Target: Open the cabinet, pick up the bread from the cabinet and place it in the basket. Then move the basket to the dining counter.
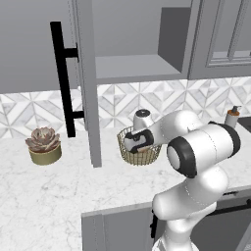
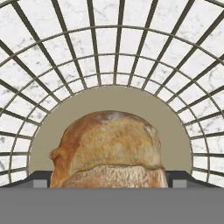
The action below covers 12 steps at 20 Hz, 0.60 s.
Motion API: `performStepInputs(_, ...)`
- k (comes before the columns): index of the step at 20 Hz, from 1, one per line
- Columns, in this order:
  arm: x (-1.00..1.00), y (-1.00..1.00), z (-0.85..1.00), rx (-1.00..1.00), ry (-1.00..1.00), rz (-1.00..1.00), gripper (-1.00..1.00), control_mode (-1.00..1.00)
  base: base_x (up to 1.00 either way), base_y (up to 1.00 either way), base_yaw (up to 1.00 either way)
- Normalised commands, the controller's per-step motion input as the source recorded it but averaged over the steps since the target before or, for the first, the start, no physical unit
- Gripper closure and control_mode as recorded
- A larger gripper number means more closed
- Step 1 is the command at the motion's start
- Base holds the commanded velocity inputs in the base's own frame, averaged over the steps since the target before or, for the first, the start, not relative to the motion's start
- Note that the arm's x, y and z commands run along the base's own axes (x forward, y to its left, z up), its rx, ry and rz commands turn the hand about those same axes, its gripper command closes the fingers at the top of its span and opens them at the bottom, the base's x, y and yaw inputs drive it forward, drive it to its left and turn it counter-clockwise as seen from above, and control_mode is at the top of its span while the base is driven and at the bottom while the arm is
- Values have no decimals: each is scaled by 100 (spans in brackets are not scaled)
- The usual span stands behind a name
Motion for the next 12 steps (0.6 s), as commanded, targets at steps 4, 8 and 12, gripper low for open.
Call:
performStepInputs(4, 0, 0, 0, 0, 0, 0, -100, -100, 0, 0, 0)
performStepInputs(8, 0, 0, 0, 0, 0, 0, -100, -100, 0, 0, 0)
performStepInputs(12, 0, 0, 11, 0, -2, 0, -100, -100, 0, 0, 0)
